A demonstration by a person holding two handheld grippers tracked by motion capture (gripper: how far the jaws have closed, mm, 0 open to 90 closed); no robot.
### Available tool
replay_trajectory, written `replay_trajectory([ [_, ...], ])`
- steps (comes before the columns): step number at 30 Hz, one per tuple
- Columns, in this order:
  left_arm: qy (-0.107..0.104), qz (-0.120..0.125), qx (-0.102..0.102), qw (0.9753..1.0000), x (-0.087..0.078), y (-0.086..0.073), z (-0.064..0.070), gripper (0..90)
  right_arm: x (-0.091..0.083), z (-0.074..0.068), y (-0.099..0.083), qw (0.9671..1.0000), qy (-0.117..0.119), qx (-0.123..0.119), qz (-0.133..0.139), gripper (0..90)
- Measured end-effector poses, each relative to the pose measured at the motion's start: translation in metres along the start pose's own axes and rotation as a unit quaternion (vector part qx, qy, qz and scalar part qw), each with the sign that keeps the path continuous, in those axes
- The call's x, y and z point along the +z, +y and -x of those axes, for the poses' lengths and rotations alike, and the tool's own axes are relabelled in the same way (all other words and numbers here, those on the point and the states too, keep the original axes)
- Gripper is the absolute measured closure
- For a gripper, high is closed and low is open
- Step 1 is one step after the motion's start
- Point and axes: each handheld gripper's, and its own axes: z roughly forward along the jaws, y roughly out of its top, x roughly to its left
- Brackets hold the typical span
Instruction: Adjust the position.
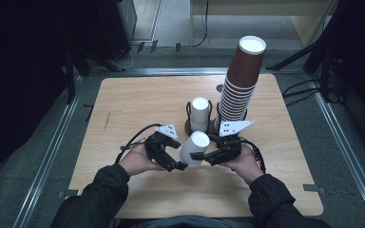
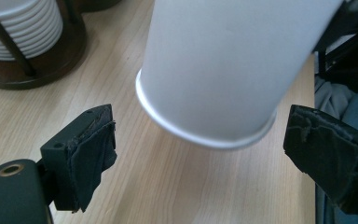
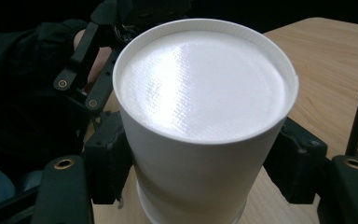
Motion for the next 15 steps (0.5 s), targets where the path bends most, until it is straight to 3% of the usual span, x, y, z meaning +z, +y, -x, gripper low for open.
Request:
replay_trajectory([
  [15,-0.009,0.015,0.006,0.9998,0.0035,0.0020,0.0022,9.3,0.0085,-0.0051,0.0016,0.9982,0.027,0.002,0.053,30.6],
])
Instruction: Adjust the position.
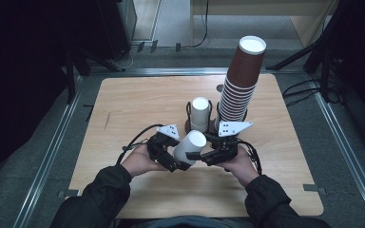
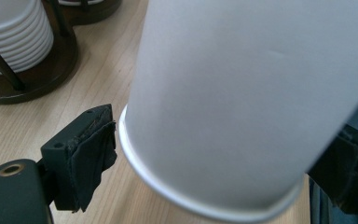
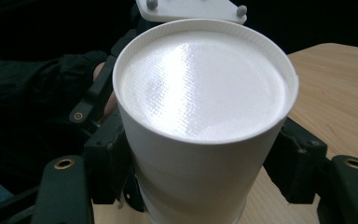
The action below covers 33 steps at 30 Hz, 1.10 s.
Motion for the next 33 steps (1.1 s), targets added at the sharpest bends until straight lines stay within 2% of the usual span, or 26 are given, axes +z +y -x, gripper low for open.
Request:
replay_trajectory([
  [8,-0.007,0.000,0.010,0.9999,0.0051,0.0019,0.0036,13.0,0.0022,-0.0010,-0.0001,0.9998,0.012,0.007,0.015,30.6],
  [14,-0.010,0.003,0.019,0.9998,0.0055,0.0031,0.0057,16.3,0.0040,-0.0024,-0.0004,0.9998,0.014,0.006,0.015,30.5],
  [20,-0.011,0.000,0.026,0.9996,0.0071,0.0030,0.0049,21.6,0.0034,-0.0034,-0.0002,1.0000,0.006,0.005,0.004,30.9],
  [25,-0.016,-0.002,0.025,0.9995,0.0074,0.0039,0.0041,23.7,0.0026,-0.0049,0.0005,1.0000,0.001,0.000,-0.002,31.0],
  [29,-0.021,0.001,0.023,0.9995,0.0065,0.0038,0.0028,23.9,0.0020,-0.0053,0.0015,1.0000,-0.002,0.008,-0.002,30.4],
  [33,-0.024,0.000,0.026,0.9994,0.0048,0.0039,0.0032,23.9,0.0023,-0.0077,0.0021,0.9999,-0.006,-0.004,-0.010,28.6],
])
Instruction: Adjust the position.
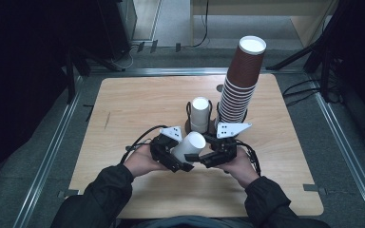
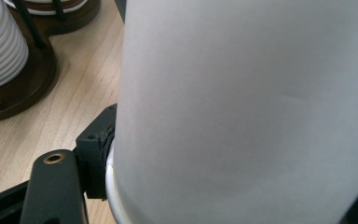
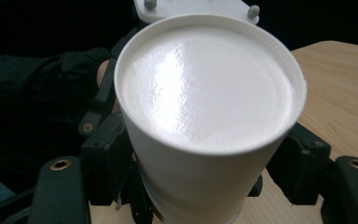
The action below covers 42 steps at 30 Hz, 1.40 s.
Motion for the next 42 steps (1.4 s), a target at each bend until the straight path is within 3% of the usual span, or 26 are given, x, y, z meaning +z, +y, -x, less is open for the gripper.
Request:
replay_trajectory([
  [9,0.004,0.012,-0.013,0.9998,-0.017,-0.004,-0.008,23.9,-0.004,-0.004,0.004,0.9996,-0.016,-0.014,-0.016,25.3],
  [17,0.039,-0.019,0.000,0.9991,-0.032,-0.008,-0.011,24.0,-0.011,-0.001,0.005,0.9972,-0.043,-0.021,-0.058,25.5],
  [21,0.052,-0.028,0.006,0.9982,-0.035,-0.009,-0.014,24.1,-0.011,0.000,0.004,0.9941,-0.060,-0.014,-0.090,25.6],
  [25,0.064,-0.059,0.016,0.9961,-0.036,-0.010,-0.017,24.7,-0.009,0.001,0.000,0.9907,-0.064,-0.018,-0.118,26.2],
  [32,0.068,-0.099,0.013,0.9927,-0.031,-0.009,-0.022,25.2,-0.005,0.000,-0.007,0.9839,-0.078,-0.029,-0.158,25.4],
  [37,0.066,-0.120,0.021,0.9904,-0.029,-0.006,-0.022,25.4,-0.007,0.000,-0.009,0.9830,-0.082,-0.025,-0.162,25.5],
  [40,0.082,-0.148,0.030,0.9852,-0.023,-0.004,-0.022,25.9,-0.008,0.000,-0.010,0.9826,-0.086,-0.026,-0.163,25.4],
  [42,0.081,-0.160,0.034,0.9833,-0.019,-0.004,-0.023,26.1,-0.009,0.000,-0.010,0.9825,-0.087,-0.022,-0.163,25.4],
])
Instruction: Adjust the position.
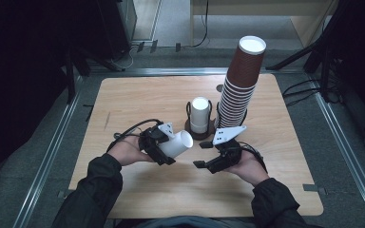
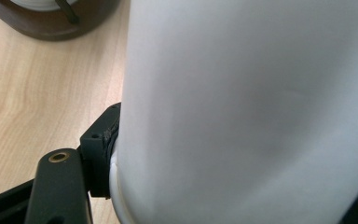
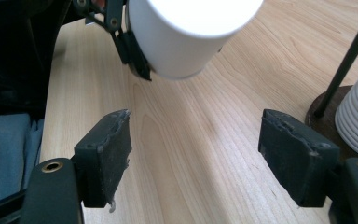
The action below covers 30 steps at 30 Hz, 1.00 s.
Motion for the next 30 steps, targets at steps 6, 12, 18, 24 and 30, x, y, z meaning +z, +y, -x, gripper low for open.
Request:
replay_trajectory([
  [6,-0.012,-0.016,0.004,0.9998,0.008,0.006,0.003,26.5,0.000,0.000,0.000,1.0000,-0.004,-0.001,0.001,23.6],
  [12,-0.019,-0.028,0.017,0.9993,0.013,0.012,0.010,26.5,0.004,-0.003,0.003,0.9999,0.007,-0.014,0.000,20.2],
  [18,-0.027,-0.040,0.026,0.9985,0.020,0.015,0.014,26.5,0.007,-0.006,0.009,0.9996,0.017,-0.022,0.008,18.8],
  [24,-0.041,-0.043,0.034,0.9977,0.025,0.017,0.017,26.4,0.010,-0.008,0.013,0.9993,0.026,-0.025,0.006,18.6],
  [30,-0.045,-0.046,0.044,0.9970,0.030,0.019,0.023,26.2,0.014,-0.010,0.015,0.9992,0.033,-0.024,0.000,21.5],
])
